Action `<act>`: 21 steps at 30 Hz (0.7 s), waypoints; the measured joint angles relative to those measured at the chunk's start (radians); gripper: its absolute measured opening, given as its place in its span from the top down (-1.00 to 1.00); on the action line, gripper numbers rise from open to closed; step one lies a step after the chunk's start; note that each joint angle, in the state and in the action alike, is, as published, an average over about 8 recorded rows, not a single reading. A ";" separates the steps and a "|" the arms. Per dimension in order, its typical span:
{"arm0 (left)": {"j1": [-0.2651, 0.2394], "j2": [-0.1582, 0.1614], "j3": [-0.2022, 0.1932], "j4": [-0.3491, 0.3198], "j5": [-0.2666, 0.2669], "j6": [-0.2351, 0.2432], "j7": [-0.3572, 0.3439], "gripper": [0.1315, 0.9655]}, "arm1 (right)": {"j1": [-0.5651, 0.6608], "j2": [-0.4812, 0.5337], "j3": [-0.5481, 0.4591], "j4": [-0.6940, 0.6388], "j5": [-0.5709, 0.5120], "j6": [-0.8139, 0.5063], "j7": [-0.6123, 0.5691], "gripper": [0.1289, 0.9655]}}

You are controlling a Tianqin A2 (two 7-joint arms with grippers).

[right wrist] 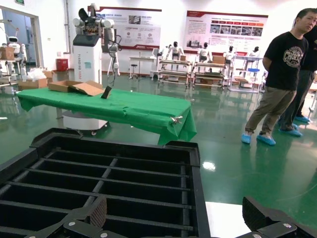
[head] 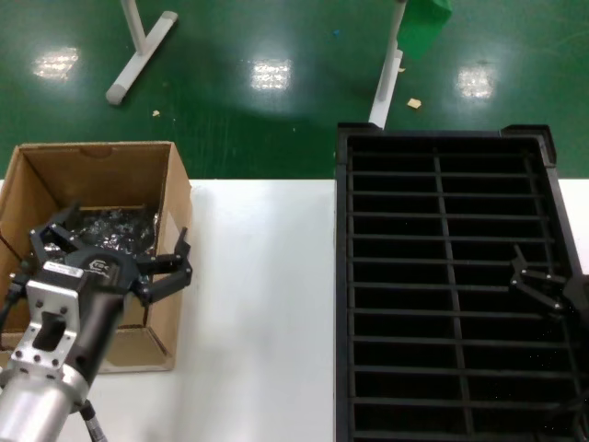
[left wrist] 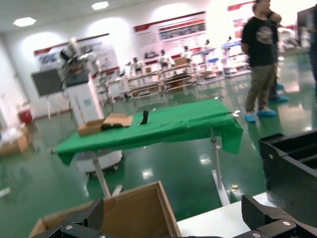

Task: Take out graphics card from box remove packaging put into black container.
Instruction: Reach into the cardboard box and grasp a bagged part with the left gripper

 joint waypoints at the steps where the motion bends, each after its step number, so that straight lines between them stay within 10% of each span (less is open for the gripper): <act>1: 0.008 -0.018 0.008 -0.018 -0.007 -0.011 0.015 -1.00 | 0.000 0.000 0.000 0.000 0.000 0.000 0.000 -1.00; 13: 0.054 -0.226 -0.033 -0.096 0.014 -0.014 0.124 -1.00 | 0.000 0.000 0.000 0.000 0.000 0.000 0.000 -1.00; 21: -0.039 -0.226 -0.127 0.072 0.116 0.149 0.188 -1.00 | 0.000 0.000 0.000 0.000 0.000 0.000 0.000 -1.00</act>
